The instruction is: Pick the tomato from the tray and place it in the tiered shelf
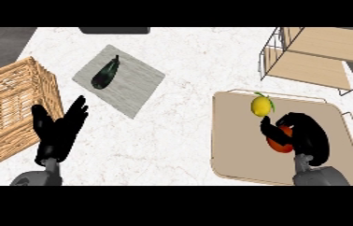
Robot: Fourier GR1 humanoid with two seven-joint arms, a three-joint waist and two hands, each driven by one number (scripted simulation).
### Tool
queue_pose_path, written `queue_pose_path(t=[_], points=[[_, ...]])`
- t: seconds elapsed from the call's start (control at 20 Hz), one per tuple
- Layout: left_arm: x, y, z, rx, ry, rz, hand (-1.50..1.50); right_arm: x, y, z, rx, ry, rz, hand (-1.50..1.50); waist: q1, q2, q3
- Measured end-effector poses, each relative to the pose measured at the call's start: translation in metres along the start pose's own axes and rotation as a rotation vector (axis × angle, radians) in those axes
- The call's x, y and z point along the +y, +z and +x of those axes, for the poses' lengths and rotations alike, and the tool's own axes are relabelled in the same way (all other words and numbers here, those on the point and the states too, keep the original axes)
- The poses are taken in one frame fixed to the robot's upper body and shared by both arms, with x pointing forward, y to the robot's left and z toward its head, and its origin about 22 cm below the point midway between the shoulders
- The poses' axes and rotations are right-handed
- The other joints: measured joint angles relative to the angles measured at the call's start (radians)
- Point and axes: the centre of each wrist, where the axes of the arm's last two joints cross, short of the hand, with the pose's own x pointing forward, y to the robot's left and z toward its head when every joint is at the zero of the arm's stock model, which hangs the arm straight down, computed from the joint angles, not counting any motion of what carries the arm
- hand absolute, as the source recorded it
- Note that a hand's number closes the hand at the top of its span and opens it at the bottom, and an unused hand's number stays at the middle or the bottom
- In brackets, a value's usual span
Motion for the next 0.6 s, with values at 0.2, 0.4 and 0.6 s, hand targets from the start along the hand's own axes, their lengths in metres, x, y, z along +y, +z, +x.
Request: queue_pose_path(t=[0.2,0.4,0.6], points=[[-0.004,0.0,0.001,-0.005,-0.004,-0.007,0.0,-0.002,0.009,0.021,-0.218,0.025,0.125,1.5,0.008,0.004,0.004],[-0.004,-0.001,-0.001,-0.006,-0.004,-0.006,0.0,-0.01,0.019,0.037,-0.464,0.032,0.237,1.5,0.008,0.005,0.006],[0.003,0.002,-0.001,-0.001,-0.005,0.001,0.0,-0.048,0.034,0.054,-0.62,-0.037,0.192,1.5,-0.002,0.002,0.005]])
